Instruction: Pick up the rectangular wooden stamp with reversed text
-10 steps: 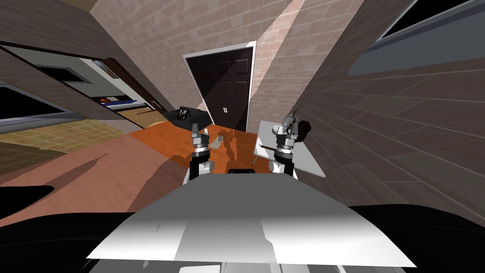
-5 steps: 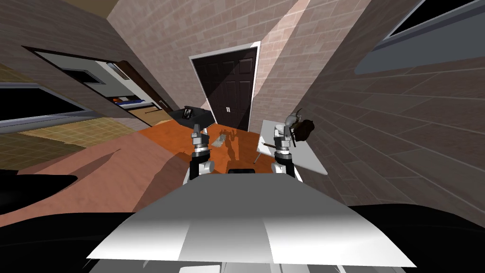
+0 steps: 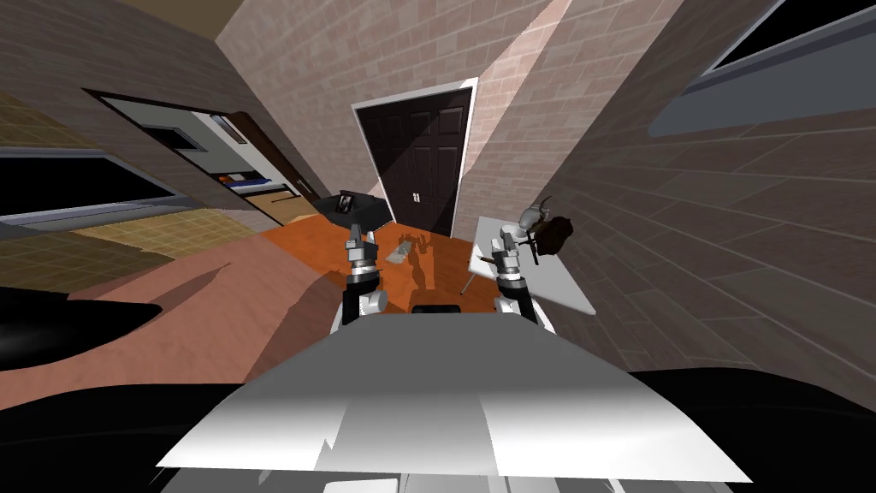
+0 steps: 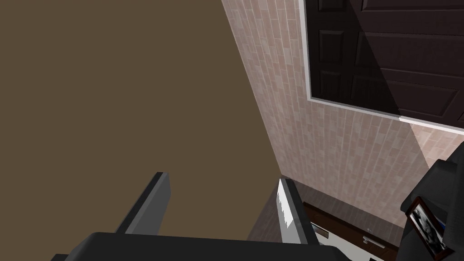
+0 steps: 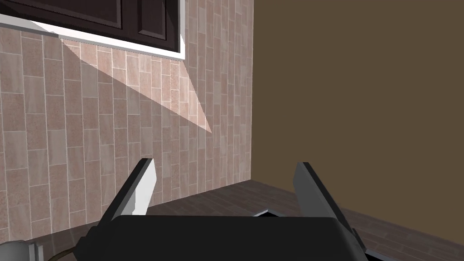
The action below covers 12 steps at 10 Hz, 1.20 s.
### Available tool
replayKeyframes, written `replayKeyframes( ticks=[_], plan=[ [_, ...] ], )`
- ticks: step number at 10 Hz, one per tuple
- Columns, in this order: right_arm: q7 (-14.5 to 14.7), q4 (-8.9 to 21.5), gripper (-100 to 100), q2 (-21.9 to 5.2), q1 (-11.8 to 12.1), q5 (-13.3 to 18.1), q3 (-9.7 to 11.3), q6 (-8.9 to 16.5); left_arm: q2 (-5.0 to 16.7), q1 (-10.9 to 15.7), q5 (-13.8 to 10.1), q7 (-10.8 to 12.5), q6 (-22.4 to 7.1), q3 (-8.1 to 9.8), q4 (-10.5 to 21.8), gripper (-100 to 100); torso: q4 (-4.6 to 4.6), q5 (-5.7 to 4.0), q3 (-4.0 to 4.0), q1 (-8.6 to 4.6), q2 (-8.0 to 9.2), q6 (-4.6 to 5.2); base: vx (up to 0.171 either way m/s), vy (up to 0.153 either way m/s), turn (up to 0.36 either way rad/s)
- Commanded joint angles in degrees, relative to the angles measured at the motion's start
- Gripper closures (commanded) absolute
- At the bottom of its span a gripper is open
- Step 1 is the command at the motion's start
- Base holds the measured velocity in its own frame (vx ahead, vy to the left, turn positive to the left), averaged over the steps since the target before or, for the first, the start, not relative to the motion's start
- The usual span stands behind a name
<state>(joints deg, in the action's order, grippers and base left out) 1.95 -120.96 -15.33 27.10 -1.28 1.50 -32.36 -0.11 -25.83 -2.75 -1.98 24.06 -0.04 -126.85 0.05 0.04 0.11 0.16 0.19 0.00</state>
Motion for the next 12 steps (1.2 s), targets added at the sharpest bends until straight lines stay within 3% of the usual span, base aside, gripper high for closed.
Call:
replayKeyframes(
  ticks=[1, 2, 7, 8, 9, 10, 11, 12],
  plan=[
    [0.0, 2.2, -100, -2.9, 0.0, 0.5, 0.0, 0.1, 0.0, 0.0, 0.0, 0.0, 0.0, 0.0, 0.0, 0, 0.0, 0.0, 0.0, 0.0, 0.0, 0.0, -0.044, 0.064, 0.091],
    [0.0, 2.2, -100, -3.5, 0.0, 0.5, 0.0, 0.1, 0.0, 0.0, 0.0, 0.0, 0.0, 0.0, 0.0, 0, -0.01, 0.0, -0.01, 0.05, -0.01, -0.01, -0.033, 0.058, 0.038],
    [0.4, 8.0, -100, -11.5, 0.5, 2.5, 0.4, 0.7, 0.0, 0.0, 0.0, 0.0, 0.0, 0.0, 0.0, 0, -0.01, 0.01, -0.02, 0.03, -0.03, 0.01, -0.038, 0.066, 0.076],
    [0.4, 8.0, -100, -12.6, 0.5, 2.5, 0.4, 0.7, 0.0, 0.0, 0.0, 0.0, 0.0, 0.0, 0.0, 0, -0.01, 0.01, -0.03, 0.07, -0.05, -0.01, -0.025, 0.06, 0.063],
    [0.7, 10.1, -100, -14.8, 0.7, 3.3, 0.6, 0.9, 0.0, 0.0, 0.0, 0.0, 0.0, 0.0, 0.0, 0, -0.01, 0.01, -0.04, 0.03, -0.07, 0.01, -0.029, 0.066, 0.127],
    [0.7, 10.1, -100, -15.8, 0.7, 3.3, 0.6, 0.9, 0.0, 0.0, 0.0, 0.0, 0.0, 0.0, 0.0, 0, -0.02, 0.01, -0.04, 0.05, -0.07, -0.02, -0.017, 0.055, 0.049],
    [1.0, 12.2, -100, -17.7, 1.0, 4.4, 0.9, 1.1, 0.0, 0.0, 0.0, 0.0, 0.0, 0.0, 0.0, 0, -0.02, 0.01, -0.05, 0.01, -0.1, 0.01, -0.008, 0.063, 0.109],
    [1.0, 12.2, -100, -19.0, 1.0, 4.4, 0.9, 1.1, 0.0, 0.0, 0.0, 0.0, 0.0, 0.0, 0.0, 0, -0.03, 0.01, -0.07, 0.03, -0.13, -0.01, -0.012, 0.06, 0.058]
  ],
)
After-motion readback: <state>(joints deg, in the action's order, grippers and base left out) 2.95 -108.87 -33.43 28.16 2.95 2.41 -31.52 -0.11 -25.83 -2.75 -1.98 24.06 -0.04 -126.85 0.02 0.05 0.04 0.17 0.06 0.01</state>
